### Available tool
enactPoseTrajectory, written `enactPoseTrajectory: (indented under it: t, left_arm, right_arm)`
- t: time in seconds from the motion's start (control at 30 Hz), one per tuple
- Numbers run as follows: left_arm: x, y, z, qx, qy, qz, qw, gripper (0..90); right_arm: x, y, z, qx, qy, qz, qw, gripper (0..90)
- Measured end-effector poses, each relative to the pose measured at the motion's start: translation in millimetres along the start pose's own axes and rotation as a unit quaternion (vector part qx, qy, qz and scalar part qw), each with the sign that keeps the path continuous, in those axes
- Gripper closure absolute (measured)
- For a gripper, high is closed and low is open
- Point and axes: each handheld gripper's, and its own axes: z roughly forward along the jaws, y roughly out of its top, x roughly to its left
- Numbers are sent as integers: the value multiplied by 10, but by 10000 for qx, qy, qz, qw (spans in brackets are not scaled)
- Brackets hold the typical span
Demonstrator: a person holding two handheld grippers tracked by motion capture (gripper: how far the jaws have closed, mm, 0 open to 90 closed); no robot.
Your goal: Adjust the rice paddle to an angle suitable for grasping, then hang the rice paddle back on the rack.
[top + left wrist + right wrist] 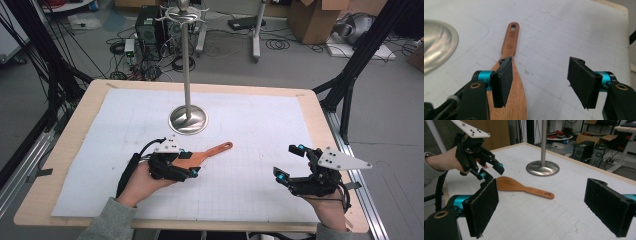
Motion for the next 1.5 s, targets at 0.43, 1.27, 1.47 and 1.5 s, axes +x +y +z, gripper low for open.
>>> enactPoseTrajectory:
  t: [0.43, 1.27, 1.47, 1.5]
  left_arm:
    - [125, 186, 119, 66, 472, 384, 9981, 216]
    - [314, 369, 376, 472, 49, 290, 9985, 225]
    - [341, 403, 485, 608, 43, 264, 9978, 244]
    - [341, 403, 485, 608, 43, 264, 9978, 244]
  right_arm:
    - [-18, 1, 2, 24, 62, -9, 10000, 110]
    - [-53, 28, 53, -38, 139, 2, 9999, 110]
    - [-55, 21, 37, -3, 177, -29, 9998, 110]
    - [-55, 21, 37, -3, 177, -29, 9998, 110]
